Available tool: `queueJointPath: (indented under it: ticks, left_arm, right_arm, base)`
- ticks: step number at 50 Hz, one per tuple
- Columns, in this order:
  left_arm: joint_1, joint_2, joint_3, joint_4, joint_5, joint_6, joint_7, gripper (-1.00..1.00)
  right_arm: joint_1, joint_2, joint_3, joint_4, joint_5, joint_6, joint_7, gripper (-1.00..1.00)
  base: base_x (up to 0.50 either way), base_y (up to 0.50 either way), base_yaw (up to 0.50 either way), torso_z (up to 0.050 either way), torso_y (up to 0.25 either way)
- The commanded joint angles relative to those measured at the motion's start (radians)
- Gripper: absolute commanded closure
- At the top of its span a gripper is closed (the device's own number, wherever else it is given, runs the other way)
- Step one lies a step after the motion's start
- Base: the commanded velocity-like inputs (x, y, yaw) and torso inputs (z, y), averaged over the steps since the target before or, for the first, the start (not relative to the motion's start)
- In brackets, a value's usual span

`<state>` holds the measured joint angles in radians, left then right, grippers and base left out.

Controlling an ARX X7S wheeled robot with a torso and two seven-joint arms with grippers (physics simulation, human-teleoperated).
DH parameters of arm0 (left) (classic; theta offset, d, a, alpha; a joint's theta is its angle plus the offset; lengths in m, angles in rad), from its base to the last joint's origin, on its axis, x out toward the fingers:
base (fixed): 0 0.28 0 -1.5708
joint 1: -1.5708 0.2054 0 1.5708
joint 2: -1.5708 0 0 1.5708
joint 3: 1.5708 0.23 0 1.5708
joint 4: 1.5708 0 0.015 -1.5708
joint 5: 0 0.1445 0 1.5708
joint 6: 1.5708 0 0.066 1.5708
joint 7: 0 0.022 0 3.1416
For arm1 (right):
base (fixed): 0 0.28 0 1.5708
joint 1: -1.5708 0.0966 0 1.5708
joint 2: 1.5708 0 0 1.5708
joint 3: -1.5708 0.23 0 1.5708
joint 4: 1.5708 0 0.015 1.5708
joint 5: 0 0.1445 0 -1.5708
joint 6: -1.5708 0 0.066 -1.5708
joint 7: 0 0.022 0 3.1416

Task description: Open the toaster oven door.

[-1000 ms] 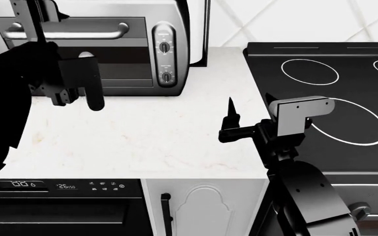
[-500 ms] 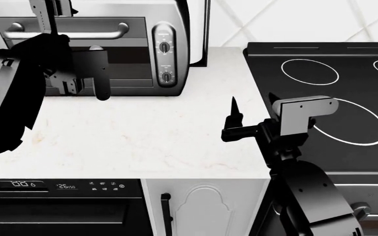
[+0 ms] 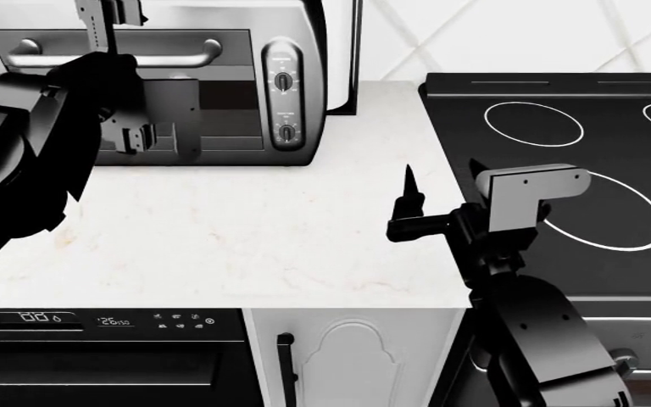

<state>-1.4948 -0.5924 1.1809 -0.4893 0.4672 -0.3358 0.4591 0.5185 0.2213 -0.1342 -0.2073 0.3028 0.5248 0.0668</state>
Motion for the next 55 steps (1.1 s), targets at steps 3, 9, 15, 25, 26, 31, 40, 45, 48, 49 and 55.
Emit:
queueJointPath:
  ticks: [3,9,15,25,26,31,40,45,48,49,55]
  left_arm:
    - [-0.021,0.071,0.018,-0.153,-0.001,0.064,-0.039,-1.0]
    - [-0.025,0.084,0.025,-0.196,0.003,0.08,-0.05,-1.0]
    - [-0.033,0.105,0.032,-0.255,0.005,0.106,-0.068,-1.0]
    - [-0.054,0.152,0.044,-0.374,0.006,0.156,-0.098,-1.0]
    - [-0.056,0.158,0.045,-0.388,0.006,0.163,-0.102,-1.0]
    - [-0.073,0.199,0.05,-0.485,0.001,0.206,-0.126,-1.0]
    - [-0.095,0.262,0.064,-0.632,-0.001,0.279,-0.162,-1.0]
    - [-0.088,0.25,0.067,-0.601,0.003,0.284,-0.164,1.0]
    - [-0.086,0.244,0.068,-0.589,0.005,0.285,-0.165,1.0]
    - [-0.083,0.24,0.067,-0.583,0.005,0.283,-0.164,1.0]
    - [-0.067,0.217,0.067,-0.544,0.005,0.272,-0.156,1.0]
  right_arm:
    - [-0.003,0.009,0.006,-0.002,0.007,-0.001,0.008,-1.0]
    - [-0.005,0.013,0.008,-0.005,0.011,0.0,0.013,-1.0]
    - [-0.006,0.017,0.008,-0.012,0.013,0.005,0.018,-1.0]
    - [-0.006,0.023,0.007,-0.015,0.015,0.006,0.025,-1.0]
    - [-0.006,0.023,0.008,-0.016,0.015,0.007,0.026,-1.0]
    - [-0.007,0.025,0.01,-0.017,0.018,0.005,0.029,-1.0]
    - [-0.018,0.032,0.021,-0.025,0.025,0.003,0.038,-1.0]
    - [-0.019,0.033,0.021,-0.026,0.027,0.004,0.04,-1.0]
    - [-0.019,0.033,0.019,-0.023,0.028,0.001,0.04,-1.0]
    - [-0.02,0.033,0.019,-0.024,0.029,0.001,0.041,-1.0]
    - [-0.021,0.034,0.017,-0.024,0.031,-0.001,0.042,-1.0]
  base:
    - [0.0,0.0,0.0,0.0,0.0]
    - [0.0,0.0,0.0,0.0,0.0]
    - [0.0,0.0,0.0,0.0,0.0]
    - [0.0,0.0,0.0,0.0,0.0]
    - [0.0,0.0,0.0,0.0,0.0]
    - [0.0,0.0,0.0,0.0,0.0]
    - [0.0,0.0,0.0,0.0,0.0]
    - [0.0,0.0,0.0,0.0,0.0]
    - [0.0,0.0,0.0,0.0,0.0]
    - [0.0,0.0,0.0,0.0,0.0]
    - [0.0,0.0,0.0,0.0,0.0]
